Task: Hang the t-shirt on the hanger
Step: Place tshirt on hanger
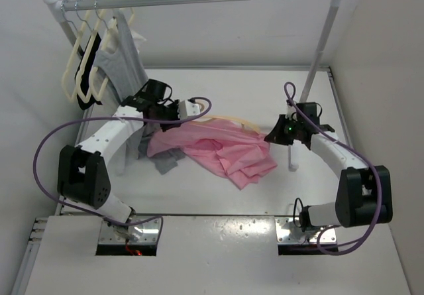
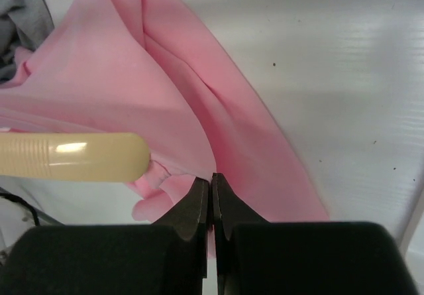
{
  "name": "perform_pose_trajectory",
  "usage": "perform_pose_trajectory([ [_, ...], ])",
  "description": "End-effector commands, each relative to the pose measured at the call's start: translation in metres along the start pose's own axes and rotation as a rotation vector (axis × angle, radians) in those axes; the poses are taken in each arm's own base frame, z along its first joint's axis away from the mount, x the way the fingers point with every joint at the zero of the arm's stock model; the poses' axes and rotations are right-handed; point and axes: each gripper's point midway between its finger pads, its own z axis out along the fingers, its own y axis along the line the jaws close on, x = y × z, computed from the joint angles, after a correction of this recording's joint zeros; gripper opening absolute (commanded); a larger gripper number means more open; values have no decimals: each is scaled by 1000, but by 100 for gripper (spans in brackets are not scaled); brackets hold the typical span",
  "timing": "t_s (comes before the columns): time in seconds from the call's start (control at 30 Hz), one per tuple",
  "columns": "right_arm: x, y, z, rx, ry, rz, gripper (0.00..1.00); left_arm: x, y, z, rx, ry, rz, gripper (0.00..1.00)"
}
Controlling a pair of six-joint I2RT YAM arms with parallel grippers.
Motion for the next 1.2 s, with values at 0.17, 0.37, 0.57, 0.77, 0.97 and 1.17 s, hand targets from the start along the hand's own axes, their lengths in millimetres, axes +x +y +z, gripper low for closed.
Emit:
perform_pose_trajectory([
  [0.17,-25,-64,-24,272,-100,105,0,55,28,-44,-165,199,19,0],
  [0.37,-36,-74,-25,296,-114,130,0,56,27,-54,-159,183,14,0],
  [0.57,-32,-58,-9,170,-104,129,0,28,26,-56,-116,29,-68,0],
  [0.77,-46,7,-17,-117,-153,-38,8,21,15,-46,-73,2,-112,0],
  [0.97,-25,64,-25,-173,-151,-212,70,28,14,-42,-69,26,-151,0],
  [1.17,22,128,-5,-181,-98,-463,91,32,14,-40,-86,56,-166,0],
])
